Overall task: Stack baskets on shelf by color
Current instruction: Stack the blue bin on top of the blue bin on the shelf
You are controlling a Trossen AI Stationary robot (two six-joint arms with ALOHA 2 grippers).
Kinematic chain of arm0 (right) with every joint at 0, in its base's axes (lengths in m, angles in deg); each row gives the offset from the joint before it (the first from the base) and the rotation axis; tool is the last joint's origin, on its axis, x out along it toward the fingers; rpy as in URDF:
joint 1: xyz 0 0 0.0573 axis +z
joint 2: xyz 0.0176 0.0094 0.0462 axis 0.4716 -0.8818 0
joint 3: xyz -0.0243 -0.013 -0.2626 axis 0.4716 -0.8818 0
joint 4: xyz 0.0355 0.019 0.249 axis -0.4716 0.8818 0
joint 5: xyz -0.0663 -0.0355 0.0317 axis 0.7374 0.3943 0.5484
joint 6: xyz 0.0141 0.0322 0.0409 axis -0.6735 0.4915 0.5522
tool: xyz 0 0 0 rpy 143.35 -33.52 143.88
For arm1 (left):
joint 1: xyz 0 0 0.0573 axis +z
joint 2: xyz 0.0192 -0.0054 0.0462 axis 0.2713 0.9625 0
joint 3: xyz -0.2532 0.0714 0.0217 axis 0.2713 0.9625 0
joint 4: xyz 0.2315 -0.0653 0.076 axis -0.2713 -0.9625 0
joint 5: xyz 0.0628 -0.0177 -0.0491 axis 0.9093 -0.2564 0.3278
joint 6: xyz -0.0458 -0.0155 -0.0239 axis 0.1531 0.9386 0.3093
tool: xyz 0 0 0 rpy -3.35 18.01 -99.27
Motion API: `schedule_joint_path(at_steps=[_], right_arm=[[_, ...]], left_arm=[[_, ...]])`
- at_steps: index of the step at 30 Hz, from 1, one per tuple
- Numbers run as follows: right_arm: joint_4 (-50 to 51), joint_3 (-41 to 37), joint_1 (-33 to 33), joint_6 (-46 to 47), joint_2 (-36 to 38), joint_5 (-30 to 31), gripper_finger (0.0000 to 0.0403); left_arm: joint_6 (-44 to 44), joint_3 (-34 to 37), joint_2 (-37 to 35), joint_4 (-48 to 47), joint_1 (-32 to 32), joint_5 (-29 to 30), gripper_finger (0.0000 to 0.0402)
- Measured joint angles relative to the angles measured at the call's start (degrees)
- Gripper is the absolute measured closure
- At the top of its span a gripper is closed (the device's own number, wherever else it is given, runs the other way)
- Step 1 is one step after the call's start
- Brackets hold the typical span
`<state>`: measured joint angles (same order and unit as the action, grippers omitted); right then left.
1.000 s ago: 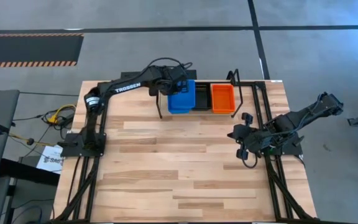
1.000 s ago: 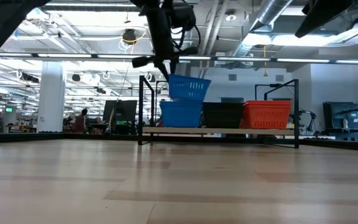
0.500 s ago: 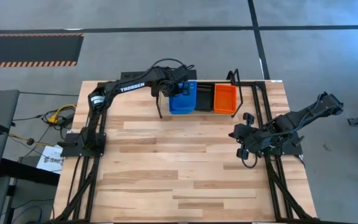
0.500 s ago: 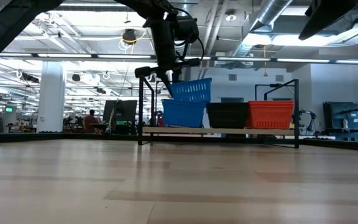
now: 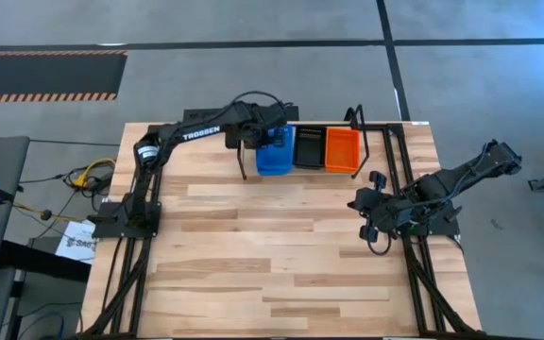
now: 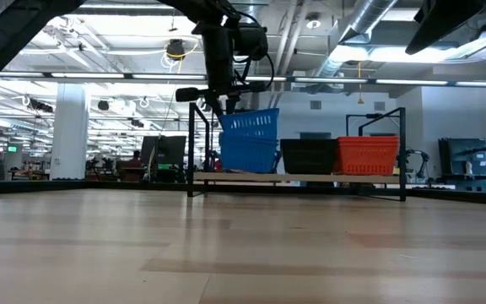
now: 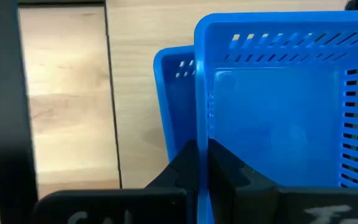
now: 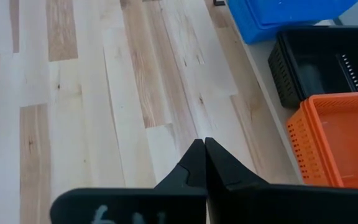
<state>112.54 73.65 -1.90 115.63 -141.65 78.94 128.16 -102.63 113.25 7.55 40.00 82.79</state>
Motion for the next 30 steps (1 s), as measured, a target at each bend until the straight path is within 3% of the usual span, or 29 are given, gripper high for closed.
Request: schedule_joint_path(at_steps=[13, 21, 30], right_arm=[[0.0, 0.0, 0.0, -0.8, 0.0, 0.0, 0.0398], [0.0, 0.0, 0.0, -1.2, 0.0, 0.1, 0.0397], [-0.2, 0.0, 0.0, -1.2, 0.0, 1.1, 0.0397]], left_arm=[[3.1, -0.6, -0.2, -3.0, -2.4, 3.5, 0.0401], [3.1, -8.8, -0.4, -9.5, -2.6, 9.0, 0.0401], [4.4, -9.6, -0.5, -12.1, -3.7, 7.9, 0.0401]])
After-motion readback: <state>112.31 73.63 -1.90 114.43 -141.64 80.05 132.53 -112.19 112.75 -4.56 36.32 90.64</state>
